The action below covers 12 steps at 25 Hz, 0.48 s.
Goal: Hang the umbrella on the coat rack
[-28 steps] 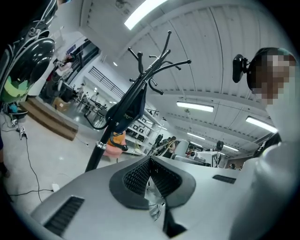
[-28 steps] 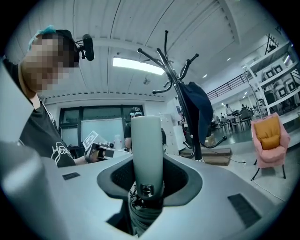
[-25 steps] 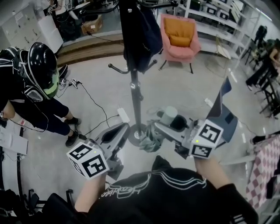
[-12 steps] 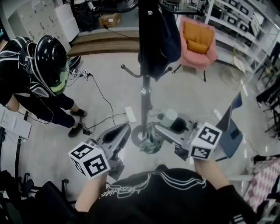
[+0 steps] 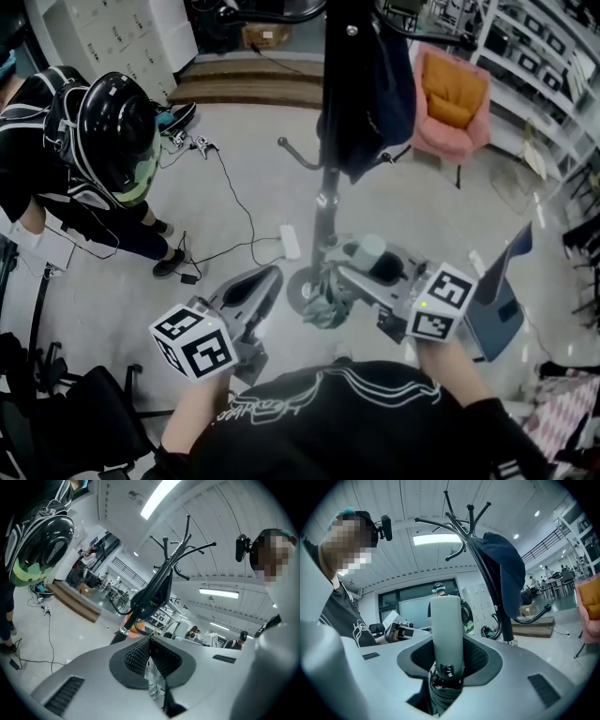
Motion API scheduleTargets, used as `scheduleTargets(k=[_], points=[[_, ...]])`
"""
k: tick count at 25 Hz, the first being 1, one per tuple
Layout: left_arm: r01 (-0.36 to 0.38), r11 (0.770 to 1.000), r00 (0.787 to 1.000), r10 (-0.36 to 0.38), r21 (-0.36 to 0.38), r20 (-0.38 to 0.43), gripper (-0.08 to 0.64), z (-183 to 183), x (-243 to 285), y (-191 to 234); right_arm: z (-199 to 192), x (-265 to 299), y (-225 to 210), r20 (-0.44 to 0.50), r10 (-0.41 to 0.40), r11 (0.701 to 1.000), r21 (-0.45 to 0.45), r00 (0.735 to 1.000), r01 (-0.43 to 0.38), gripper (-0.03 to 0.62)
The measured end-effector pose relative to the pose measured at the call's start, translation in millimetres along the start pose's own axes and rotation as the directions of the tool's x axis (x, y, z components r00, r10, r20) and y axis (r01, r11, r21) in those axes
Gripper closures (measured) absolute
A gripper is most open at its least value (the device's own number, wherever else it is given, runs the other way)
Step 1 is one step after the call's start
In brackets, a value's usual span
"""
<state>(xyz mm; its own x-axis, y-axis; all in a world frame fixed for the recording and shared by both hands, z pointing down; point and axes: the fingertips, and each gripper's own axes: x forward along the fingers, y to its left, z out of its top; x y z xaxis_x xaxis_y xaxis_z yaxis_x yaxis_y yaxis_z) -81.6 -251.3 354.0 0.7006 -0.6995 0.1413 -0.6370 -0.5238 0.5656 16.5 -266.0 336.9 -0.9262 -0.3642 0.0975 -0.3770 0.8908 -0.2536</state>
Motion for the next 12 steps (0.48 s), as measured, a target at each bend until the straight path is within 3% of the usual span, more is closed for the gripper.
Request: scheduleTargets(k=[12], points=[[-0.028, 1.0, 0.999, 0.027, -0.011, -0.03, 0.561, -5, 32, 4, -18, -7, -34, -0.013, 0.017, 0.999, 0.038, 1.0, -0.017, 0.44]])
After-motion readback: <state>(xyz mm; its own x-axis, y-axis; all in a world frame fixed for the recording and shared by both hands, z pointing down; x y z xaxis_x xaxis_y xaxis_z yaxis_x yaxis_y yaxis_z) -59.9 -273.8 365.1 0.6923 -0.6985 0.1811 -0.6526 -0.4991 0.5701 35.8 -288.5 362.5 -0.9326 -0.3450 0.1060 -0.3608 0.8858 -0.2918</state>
